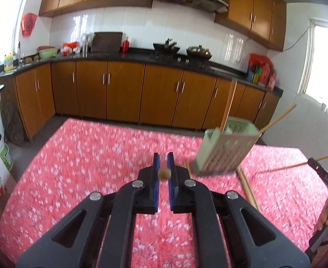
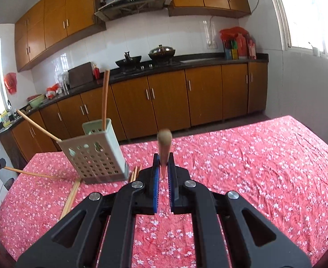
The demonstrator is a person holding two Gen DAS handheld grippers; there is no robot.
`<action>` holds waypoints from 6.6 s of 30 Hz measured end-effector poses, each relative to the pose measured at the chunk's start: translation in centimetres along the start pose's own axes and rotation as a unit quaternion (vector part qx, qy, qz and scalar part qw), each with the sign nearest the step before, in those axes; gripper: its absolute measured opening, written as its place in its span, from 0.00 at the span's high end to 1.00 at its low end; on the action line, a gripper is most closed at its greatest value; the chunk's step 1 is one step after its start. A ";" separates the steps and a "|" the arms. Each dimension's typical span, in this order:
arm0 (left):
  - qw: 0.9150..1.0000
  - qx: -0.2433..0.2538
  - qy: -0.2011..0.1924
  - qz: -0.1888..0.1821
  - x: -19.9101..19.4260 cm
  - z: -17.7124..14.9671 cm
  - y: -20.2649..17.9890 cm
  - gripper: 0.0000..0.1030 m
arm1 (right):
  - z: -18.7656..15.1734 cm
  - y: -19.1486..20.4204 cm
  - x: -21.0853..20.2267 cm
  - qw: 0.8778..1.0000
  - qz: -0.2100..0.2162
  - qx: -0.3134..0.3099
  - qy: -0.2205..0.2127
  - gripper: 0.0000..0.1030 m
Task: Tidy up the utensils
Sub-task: 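Lift the chopstick with the right tool over the grey holder, then open both tools to drop their chopsticks into the grey holder, then move both open tools back down to the chopsticks on the cloth, then close the right tool on a chopstick while the left tool closes on another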
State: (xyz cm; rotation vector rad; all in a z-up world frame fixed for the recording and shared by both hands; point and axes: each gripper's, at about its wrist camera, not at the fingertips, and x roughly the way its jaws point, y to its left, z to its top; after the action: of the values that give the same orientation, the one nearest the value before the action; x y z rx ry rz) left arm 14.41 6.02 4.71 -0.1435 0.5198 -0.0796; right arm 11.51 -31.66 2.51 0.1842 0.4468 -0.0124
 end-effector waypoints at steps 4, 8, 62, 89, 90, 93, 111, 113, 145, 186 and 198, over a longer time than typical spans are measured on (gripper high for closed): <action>1.000 0.007 -0.013 0.003 -0.4 1.3 -0.2 0.92 | 0.7 0.6 0.0 1.000 0.003 -0.006 -0.008 0.93; 1.000 0.009 -0.014 0.006 -0.4 2.0 -0.6 0.93 | 1.5 1.1 0.2 1.000 0.005 -0.012 -0.012 0.93; 0.991 -0.021 -0.128 -0.009 1.0 11.1 -7.4 0.73 | 8.8 6.1 -0.4 0.994 0.072 0.006 -0.087 0.65; 0.991 0.004 0.132 -0.026 5.9 -9.9 -1.9 0.69 | -10.7 3.5 8.9 0.971 0.036 -0.014 0.235 0.93; 0.990 0.008 0.138 -0.034 6.0 -10.2 -2.2 0.72 | -10.6 3.0 9.0 0.972 0.023 -0.006 0.233 0.93; 0.987 0.016 0.152 -0.054 6.2 -11.0 -2.9 0.79 | -10.2 1.7 9.1 0.973 0.003 0.019 0.230 0.93; 0.978 0.048 0.195 -0.056 7.4 -12.9 -4.5 0.83 | -10.3 1.3 8.5 0.975 0.003 0.007 0.223 0.93; 0.978 0.037 0.197 -0.058 7.4 -12.8 -4.2 0.83 | -10.2 1.4 8.6 0.975 0.002 0.003 0.223 0.93; 0.982 0.005 0.184 0.039 13.1 -9.3 1.4 0.91 | -8.8 -0.9 11.5 0.977 -0.039 -0.016 0.208 0.92; 0.983 0.000 0.182 0.035 12.9 -9.6 1.5 0.90 | -8.9 -0.8 11.3 0.978 -0.035 -0.004 0.207 0.92; 0.983 0.000 0.181 0.035 12.9 -9.6 1.6 0.90 | -8.9 -0.7 11.3 0.978 -0.035 -0.004 0.207 0.92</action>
State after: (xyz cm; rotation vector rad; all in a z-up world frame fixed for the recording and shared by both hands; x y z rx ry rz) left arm 20.85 5.00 -10.13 -0.1108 0.8878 -0.0377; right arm 17.86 -30.47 -10.37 0.1637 0.8698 -0.0409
